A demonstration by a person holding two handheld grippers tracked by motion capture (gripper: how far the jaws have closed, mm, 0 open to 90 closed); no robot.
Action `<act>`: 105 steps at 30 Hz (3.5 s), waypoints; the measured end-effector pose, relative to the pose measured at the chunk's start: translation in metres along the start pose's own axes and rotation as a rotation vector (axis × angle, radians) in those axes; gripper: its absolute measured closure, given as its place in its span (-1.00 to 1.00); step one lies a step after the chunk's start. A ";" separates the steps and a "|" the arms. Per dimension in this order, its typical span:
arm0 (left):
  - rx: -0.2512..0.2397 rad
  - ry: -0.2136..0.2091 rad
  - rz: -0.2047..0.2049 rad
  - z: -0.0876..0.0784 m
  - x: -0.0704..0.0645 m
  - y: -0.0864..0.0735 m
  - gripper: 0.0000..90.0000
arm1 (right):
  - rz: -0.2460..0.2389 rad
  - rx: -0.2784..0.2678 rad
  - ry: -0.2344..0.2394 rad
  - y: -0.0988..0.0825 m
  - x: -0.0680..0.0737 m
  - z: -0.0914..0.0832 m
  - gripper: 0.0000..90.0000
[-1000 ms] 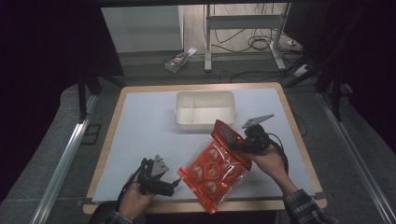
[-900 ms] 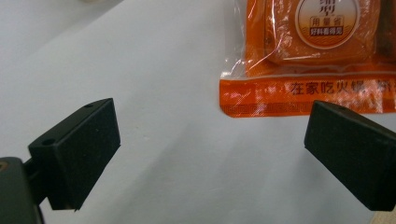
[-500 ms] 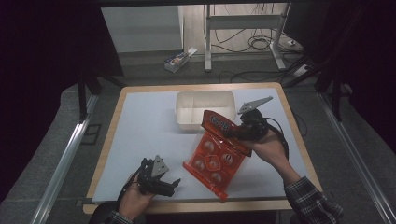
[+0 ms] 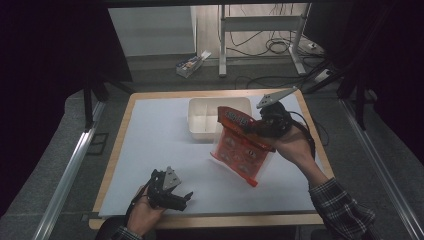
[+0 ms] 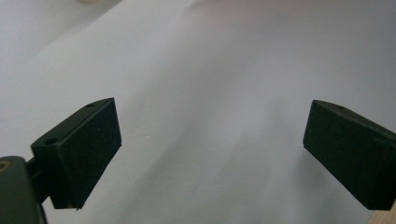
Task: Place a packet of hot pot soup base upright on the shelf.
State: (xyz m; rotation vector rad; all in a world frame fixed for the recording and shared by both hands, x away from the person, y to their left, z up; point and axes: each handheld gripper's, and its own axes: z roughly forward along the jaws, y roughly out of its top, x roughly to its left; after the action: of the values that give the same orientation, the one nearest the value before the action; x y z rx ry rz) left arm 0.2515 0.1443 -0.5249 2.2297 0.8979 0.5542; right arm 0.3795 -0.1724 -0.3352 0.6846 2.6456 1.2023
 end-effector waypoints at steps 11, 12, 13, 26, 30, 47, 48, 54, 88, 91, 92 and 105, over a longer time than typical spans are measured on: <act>0.014 0.003 0.006 0.000 0.000 0.000 -0.90 | 0.022 -0.027 -0.046 0.015 -0.017 -0.016 0.97; 0.017 0.004 0.005 0.001 0.000 0.000 -0.90 | 0.022 -0.031 -0.049 0.017 -0.018 -0.017 0.97; 0.028 0.005 0.010 0.000 0.001 0.000 -0.90 | 0.023 -0.031 -0.053 0.019 -0.020 -0.018 0.97; 0.040 -0.018 -0.025 0.000 0.005 -0.002 -0.91 | 0.025 -0.063 -0.089 0.046 -0.036 -0.025 0.97; 0.045 -0.016 -0.022 0.001 0.004 -0.002 -0.91 | 0.022 -0.074 -0.102 0.057 -0.042 -0.025 0.97; 0.052 -0.017 -0.021 0.002 0.005 -0.003 -0.91 | 0.013 -0.075 -0.135 0.095 -0.072 0.000 0.97; 0.053 -0.017 -0.021 0.002 0.005 -0.003 -0.90 | 0.008 -0.075 -0.137 0.096 -0.074 0.002 0.97; 0.052 -0.019 -0.022 0.002 0.006 -0.003 -0.90 | 0.008 -0.079 -0.132 0.106 -0.084 0.014 0.97; 0.040 -0.053 -0.063 0.000 0.009 -0.002 -0.90 | 0.050 -0.018 -0.126 0.093 -0.129 0.098 0.96; 0.044 -0.050 -0.056 0.000 0.008 -0.002 -0.90 | 0.027 -0.027 -0.166 0.089 -0.131 0.099 0.94; 0.046 -0.049 -0.055 0.001 0.007 -0.002 -0.90 | 0.028 -0.028 -0.171 0.089 -0.132 0.099 0.94; 0.055 -0.046 -0.051 0.001 0.007 -0.002 -0.90 | 0.125 -0.045 -0.342 0.074 -0.157 0.093 0.57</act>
State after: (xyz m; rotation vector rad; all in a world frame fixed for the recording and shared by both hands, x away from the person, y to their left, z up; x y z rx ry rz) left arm 0.2561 0.1501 -0.5267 2.2529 0.9542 0.4575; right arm 0.5730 -0.1402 -0.3492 0.9647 2.3174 1.0599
